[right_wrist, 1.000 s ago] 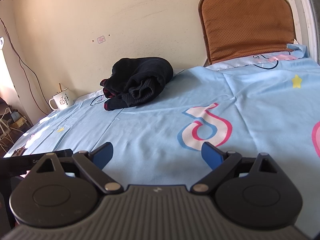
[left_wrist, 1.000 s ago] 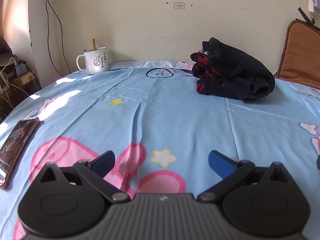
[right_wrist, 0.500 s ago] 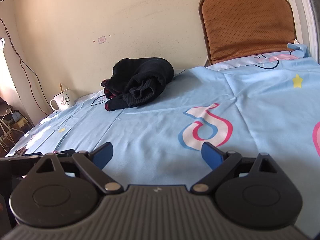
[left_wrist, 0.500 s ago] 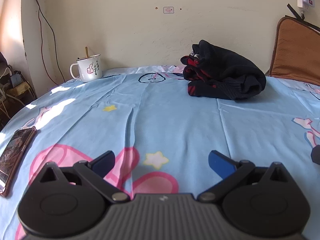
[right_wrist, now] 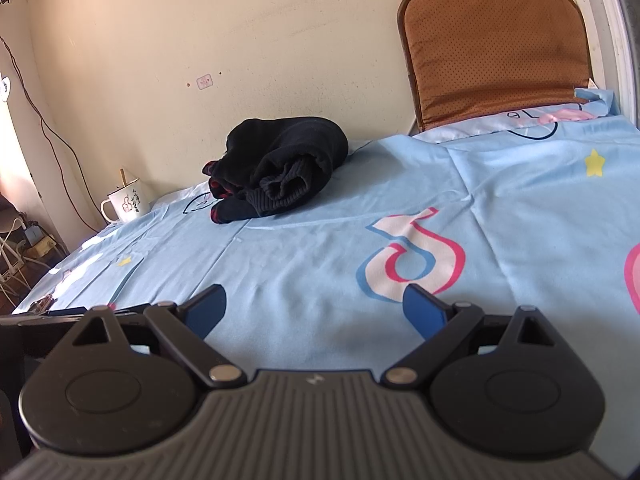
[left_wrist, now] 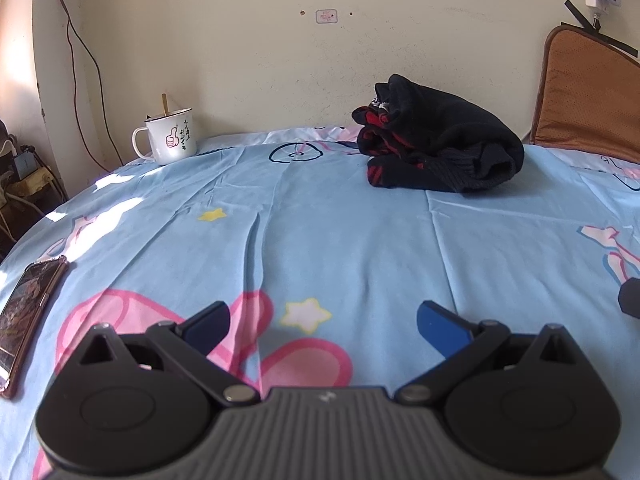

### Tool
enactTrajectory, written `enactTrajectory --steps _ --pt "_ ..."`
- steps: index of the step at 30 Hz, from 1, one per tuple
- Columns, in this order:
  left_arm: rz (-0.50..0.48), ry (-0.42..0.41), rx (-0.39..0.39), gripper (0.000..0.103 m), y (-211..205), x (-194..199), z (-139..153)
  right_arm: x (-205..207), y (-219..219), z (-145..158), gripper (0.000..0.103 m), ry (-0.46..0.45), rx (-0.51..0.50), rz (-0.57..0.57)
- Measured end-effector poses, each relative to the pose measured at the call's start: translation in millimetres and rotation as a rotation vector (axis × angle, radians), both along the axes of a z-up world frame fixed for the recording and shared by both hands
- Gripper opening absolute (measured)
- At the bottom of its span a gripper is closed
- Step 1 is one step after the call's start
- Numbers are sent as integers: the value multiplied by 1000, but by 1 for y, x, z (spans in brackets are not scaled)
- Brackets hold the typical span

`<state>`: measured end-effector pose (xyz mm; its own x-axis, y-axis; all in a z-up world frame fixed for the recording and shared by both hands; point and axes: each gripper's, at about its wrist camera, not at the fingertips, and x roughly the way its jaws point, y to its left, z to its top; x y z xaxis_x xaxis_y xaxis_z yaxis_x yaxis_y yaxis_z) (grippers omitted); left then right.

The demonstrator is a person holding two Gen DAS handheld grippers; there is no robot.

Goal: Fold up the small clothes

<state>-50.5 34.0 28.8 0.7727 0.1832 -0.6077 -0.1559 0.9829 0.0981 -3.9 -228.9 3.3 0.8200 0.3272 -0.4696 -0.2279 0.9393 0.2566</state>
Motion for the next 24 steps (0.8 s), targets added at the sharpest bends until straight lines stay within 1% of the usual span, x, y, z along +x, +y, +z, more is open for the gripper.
enactTrajectory --steps 7,10,24 --pt "-52 -9 14 103 -3 -4 2 0 0 0 97 0 0 0" --pt "-69 28 18 103 -5 -2 0 0 0 0 97 0 0 0" --pt "-72 39 20 103 -5 -1 -1 0 0 0 97 -1 1 0"
